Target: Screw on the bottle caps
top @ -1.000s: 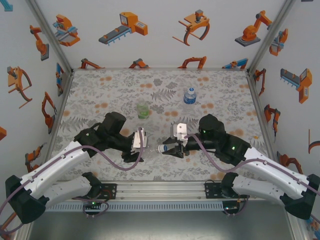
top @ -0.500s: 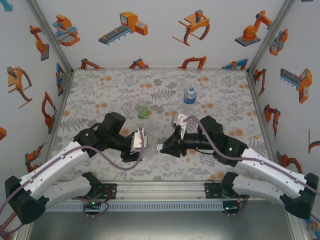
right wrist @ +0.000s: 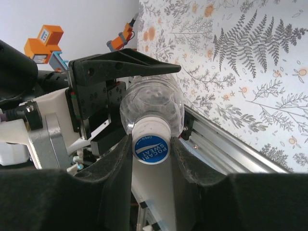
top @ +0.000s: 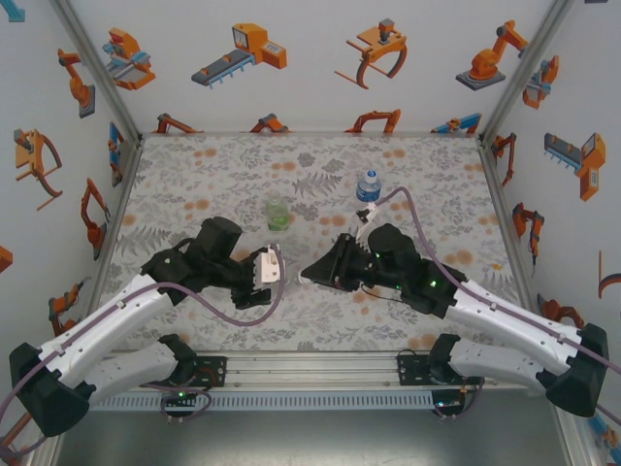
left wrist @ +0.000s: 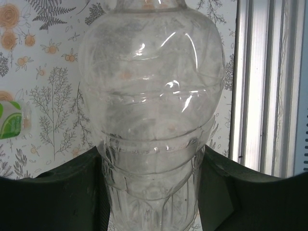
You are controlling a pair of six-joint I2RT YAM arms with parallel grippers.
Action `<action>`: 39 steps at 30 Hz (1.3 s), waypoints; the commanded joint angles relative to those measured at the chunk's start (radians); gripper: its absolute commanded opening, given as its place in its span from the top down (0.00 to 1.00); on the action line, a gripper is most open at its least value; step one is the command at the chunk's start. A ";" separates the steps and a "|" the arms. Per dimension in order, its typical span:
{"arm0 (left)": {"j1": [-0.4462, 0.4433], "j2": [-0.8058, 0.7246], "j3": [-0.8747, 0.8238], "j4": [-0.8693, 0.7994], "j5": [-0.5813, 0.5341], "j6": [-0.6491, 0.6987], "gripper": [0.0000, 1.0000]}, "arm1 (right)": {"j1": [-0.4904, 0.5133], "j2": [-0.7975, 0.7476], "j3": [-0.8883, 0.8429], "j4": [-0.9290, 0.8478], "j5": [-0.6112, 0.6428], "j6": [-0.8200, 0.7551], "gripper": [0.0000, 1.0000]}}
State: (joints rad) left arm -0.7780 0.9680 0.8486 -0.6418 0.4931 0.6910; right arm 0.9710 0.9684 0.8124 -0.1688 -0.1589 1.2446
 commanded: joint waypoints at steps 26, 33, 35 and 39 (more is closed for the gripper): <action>-0.007 -0.015 0.011 0.020 0.202 0.057 1.00 | -0.003 -0.085 0.180 -0.173 -0.496 -1.862 0.43; -0.007 -0.021 0.010 0.018 0.218 0.059 1.00 | -0.003 -0.034 0.178 -0.144 -0.547 -1.886 0.49; -0.006 -0.021 0.012 0.019 0.218 0.059 1.00 | -0.004 -0.028 0.173 -0.125 -0.551 -1.886 0.52; -0.007 -0.023 0.012 0.017 0.220 0.056 1.00 | -0.004 -0.022 0.162 -0.101 -0.565 -1.880 0.57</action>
State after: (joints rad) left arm -0.7856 0.9539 0.8486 -0.6037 0.6746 0.7254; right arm 0.9680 0.9443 0.9623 -0.3183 -0.6769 -0.6067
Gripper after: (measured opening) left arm 0.555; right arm 0.436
